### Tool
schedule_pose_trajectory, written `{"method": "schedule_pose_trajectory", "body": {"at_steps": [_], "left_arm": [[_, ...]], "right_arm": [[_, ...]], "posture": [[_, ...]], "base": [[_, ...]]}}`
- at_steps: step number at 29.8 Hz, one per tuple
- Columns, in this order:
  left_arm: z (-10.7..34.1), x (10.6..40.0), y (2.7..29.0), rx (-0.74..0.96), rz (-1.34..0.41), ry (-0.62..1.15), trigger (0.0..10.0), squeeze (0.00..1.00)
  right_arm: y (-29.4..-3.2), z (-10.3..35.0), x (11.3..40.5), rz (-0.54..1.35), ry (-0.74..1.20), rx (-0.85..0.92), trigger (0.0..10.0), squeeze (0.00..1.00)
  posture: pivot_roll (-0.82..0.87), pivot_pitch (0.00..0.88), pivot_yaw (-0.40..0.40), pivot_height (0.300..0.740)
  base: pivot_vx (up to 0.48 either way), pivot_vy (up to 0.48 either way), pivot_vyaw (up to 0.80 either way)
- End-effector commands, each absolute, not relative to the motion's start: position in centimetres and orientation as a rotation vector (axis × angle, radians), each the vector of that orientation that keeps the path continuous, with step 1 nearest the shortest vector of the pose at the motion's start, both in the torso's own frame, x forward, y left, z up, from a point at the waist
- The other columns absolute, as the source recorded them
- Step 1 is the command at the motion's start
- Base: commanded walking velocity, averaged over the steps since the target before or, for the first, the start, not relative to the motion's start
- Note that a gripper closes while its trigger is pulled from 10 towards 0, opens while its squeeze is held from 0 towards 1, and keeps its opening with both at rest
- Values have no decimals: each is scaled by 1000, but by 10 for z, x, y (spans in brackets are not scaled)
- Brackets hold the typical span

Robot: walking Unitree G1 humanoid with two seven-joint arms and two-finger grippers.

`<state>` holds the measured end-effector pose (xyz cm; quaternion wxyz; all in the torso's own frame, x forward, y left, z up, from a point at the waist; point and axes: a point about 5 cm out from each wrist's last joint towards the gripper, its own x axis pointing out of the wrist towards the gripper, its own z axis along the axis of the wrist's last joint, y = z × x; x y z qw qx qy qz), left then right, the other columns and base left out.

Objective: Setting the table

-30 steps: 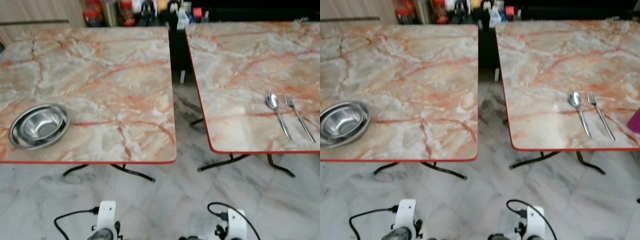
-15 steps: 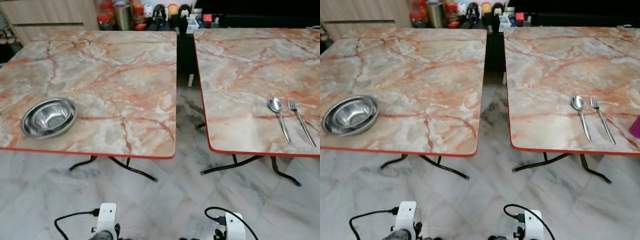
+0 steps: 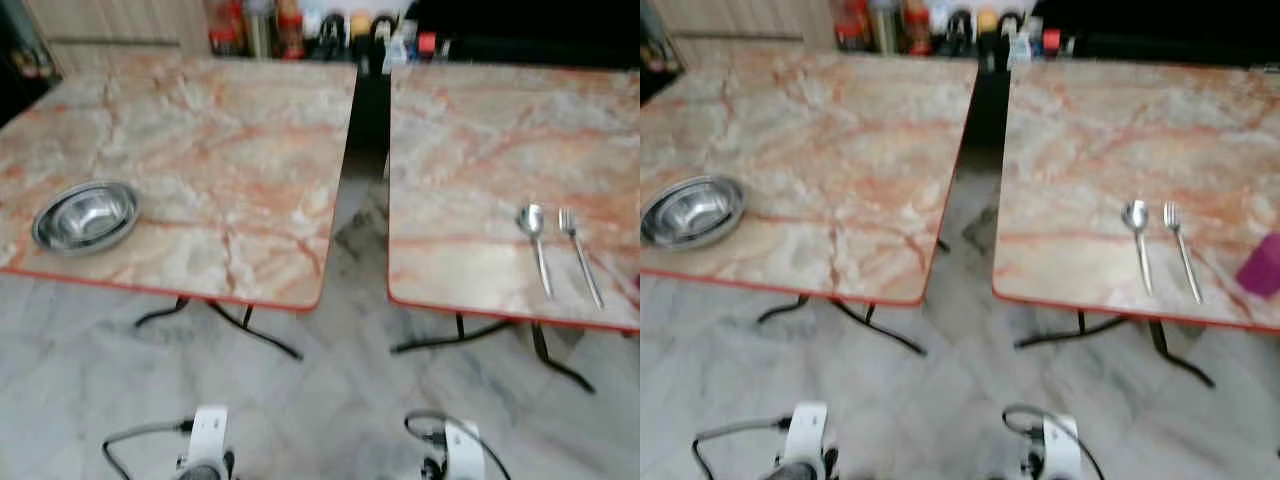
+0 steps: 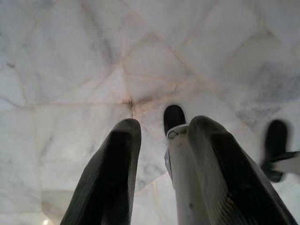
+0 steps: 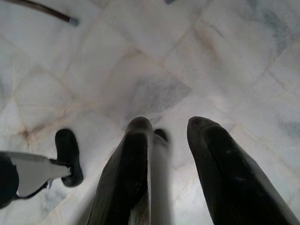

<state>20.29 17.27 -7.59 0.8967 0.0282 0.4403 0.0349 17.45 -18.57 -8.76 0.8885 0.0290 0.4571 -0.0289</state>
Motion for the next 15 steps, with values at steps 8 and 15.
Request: {"method": "schedule_pose_trajectory", "body": {"at_steps": [8,15], "left_arm": [[-79,199,168,43,73,932,10000,0],[-79,199,168,44,74,931,10000,0]], "right_arm": [[-192,-90,167,-90,975,61,10000,0],[-192,-90,167,-100,969,63,10000,0]], "posture": [[-6,139,13,740],[-6,148,16,740]], "base": [[0,-352,0],[0,-358,0]]}}
